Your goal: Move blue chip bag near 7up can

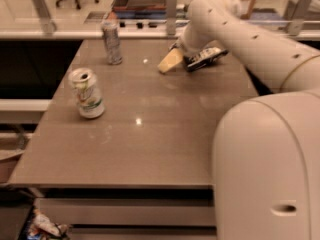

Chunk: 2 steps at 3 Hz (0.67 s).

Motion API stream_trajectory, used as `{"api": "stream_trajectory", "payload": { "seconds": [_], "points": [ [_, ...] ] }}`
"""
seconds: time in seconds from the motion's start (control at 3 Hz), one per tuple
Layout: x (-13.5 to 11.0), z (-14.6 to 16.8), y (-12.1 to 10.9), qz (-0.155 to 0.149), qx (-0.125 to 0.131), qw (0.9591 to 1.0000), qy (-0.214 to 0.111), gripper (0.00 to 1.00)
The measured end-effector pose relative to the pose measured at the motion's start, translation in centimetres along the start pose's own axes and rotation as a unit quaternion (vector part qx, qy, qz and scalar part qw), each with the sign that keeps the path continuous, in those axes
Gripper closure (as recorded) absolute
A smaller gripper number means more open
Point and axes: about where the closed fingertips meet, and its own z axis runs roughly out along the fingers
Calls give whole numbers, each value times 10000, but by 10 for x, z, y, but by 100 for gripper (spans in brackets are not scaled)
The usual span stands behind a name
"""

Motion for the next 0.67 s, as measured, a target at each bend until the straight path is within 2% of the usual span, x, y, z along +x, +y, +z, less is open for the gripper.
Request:
{"api": "stream_trajectory", "payload": {
  "seconds": [0.33, 0.67],
  "points": [
    [-5, -7, -2, -1, -1, 10000, 0, 0],
    [-9, -14, -4, 0, -1, 10000, 1, 17]
  ]
}}
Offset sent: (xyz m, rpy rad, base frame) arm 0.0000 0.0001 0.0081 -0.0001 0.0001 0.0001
